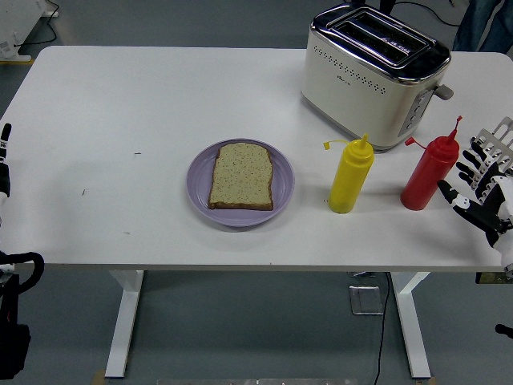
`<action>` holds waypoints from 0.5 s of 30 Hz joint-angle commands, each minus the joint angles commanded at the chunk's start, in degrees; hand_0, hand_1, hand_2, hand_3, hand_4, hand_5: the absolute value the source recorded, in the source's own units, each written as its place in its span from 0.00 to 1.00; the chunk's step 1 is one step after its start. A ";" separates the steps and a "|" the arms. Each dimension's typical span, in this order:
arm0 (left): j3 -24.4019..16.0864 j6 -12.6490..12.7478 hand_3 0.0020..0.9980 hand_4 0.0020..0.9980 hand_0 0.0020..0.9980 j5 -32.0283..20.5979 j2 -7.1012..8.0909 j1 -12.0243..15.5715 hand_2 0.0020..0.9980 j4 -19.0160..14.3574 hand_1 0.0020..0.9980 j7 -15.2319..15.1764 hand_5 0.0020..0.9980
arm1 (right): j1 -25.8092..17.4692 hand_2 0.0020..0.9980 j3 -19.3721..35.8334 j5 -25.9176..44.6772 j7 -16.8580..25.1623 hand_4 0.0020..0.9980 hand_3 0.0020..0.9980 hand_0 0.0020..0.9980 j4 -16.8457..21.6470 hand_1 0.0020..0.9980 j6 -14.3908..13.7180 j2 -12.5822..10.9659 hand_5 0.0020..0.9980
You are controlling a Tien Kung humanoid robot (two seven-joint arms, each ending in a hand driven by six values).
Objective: Pick up the cup,pour liquid into bread,place the cup on the desk
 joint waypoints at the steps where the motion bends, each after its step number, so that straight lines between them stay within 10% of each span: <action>1: 0.00 0.00 0.69 0.57 0.79 0.00 0.00 0.00 0.74 0.00 0.74 0.00 1.00 | 0.12 0.96 -0.10 -0.01 0.00 0.86 1.00 0.95 -0.08 0.90 -0.04 0.04 0.24; 15: -0.23 -0.02 0.69 0.57 0.79 0.04 0.00 0.01 0.74 0.05 0.74 -0.02 1.00 | 6.91 0.93 -4.65 2.37 0.44 0.87 1.00 0.93 -4.17 0.88 -2.25 1.74 0.24</action>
